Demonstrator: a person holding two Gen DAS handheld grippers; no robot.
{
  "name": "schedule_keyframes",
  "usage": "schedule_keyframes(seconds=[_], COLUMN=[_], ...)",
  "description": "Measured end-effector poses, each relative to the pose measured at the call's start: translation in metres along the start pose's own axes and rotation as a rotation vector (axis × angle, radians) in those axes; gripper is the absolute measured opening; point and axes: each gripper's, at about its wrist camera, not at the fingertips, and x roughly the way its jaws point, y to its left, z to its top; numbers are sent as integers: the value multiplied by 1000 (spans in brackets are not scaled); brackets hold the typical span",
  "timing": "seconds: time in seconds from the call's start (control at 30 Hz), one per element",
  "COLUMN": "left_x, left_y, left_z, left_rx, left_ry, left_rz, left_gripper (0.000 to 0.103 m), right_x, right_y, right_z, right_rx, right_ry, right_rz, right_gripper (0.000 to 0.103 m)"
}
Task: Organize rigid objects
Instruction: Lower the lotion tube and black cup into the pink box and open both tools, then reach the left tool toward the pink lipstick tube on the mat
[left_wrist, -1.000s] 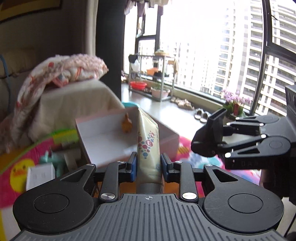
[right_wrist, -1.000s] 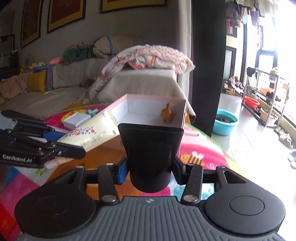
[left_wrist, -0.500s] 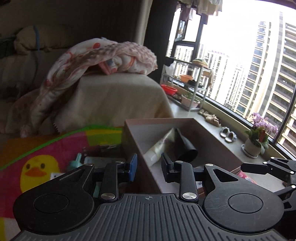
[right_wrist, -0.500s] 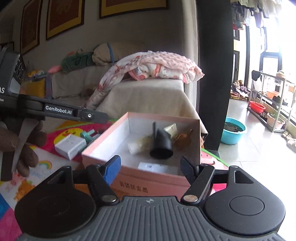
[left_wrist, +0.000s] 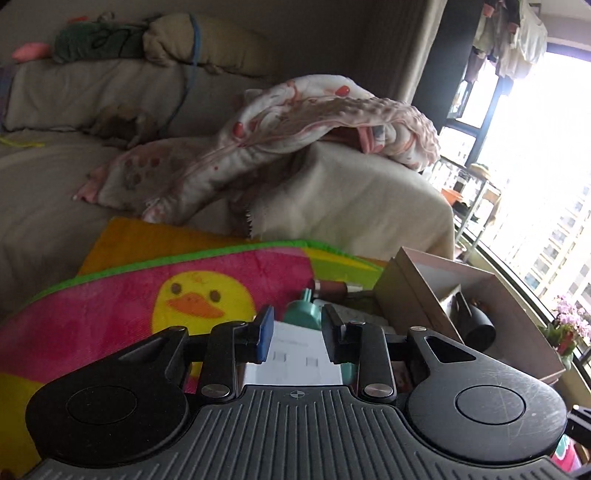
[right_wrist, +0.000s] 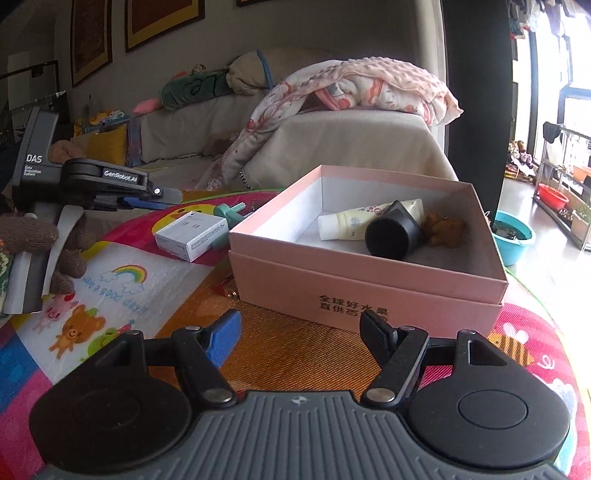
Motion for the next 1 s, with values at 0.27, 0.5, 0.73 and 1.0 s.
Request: schedule_keyframes(seconds=[0.27, 0.5, 0.73, 1.0], left_x=[107, 146, 74, -17], left_y=[-40, -51, -29, -18], left_z=[56, 36, -6, -53], left_rx=[61, 172, 59, -35], left_ry=[139, 265, 243, 199], left_rz=[-70, -25, -132, -191], left_gripper=[31, 22, 21, 21], right_x=[13, 12, 8, 20], right_y=[-1, -14, -8, 42], right_z=[-5, -5, -4, 1], right_rx=[24, 96, 77, -39], right_ry=[72, 64, 63, 147], right_rz=[4, 26, 65, 160], right_gripper=[75, 75, 75, 74])
